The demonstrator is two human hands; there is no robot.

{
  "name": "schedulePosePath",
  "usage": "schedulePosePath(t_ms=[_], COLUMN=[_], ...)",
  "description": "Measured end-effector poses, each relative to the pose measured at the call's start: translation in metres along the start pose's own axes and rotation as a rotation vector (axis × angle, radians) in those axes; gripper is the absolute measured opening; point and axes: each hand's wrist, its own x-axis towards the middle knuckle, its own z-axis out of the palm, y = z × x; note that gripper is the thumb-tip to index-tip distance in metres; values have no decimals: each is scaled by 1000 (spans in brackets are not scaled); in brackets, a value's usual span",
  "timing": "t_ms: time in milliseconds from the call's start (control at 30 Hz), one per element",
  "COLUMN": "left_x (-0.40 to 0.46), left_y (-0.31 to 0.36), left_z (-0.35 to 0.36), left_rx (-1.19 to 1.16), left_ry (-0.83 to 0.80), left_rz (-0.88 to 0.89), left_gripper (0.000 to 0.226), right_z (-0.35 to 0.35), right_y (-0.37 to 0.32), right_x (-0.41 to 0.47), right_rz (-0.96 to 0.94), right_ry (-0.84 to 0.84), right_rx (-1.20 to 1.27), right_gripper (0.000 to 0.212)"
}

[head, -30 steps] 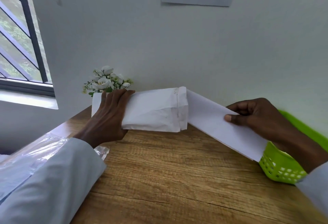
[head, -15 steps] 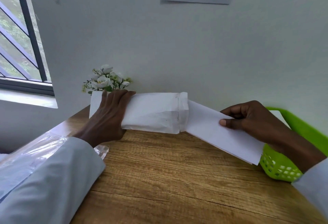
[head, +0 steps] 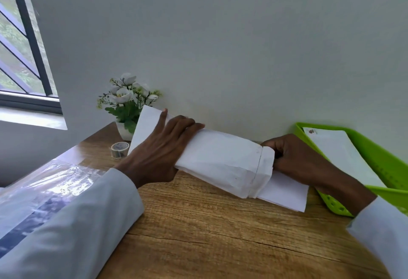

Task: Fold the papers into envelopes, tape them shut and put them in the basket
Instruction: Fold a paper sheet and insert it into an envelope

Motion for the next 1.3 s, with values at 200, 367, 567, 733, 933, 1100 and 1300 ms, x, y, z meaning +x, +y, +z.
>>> schedulePosePath(t_ms=[200,367,567,733,933,1100,1300], left_x=[-8,-12,0,-1,-1,4,3], left_y=[-16,-21,0,-2,3,12,14], left_z=[-4,-4,1,-1,-2,-4,-5], left_rx=[53,64,32,33,-8,-52,-111], left_ry=[-1,10,18,19,19,15,17], left_rz=[-102,-135,-62,-106,-95,-83,-93], left_gripper=[109,110,109,109,111,111,110], right_z=[-27,-33,-2,-5,9,22,13], right_y=[-3,-2,-6,-3,3,8,5], right_x=[-4,-6,-4,-3,0,1,-1], right_rz=[94,150,121,139,148,114,157], right_ry=[-80,-52,33,76,148,233,94], right_rx=[-7,50,222,394,346,293,228], right_gripper=[14,10,23,17,16,22,32])
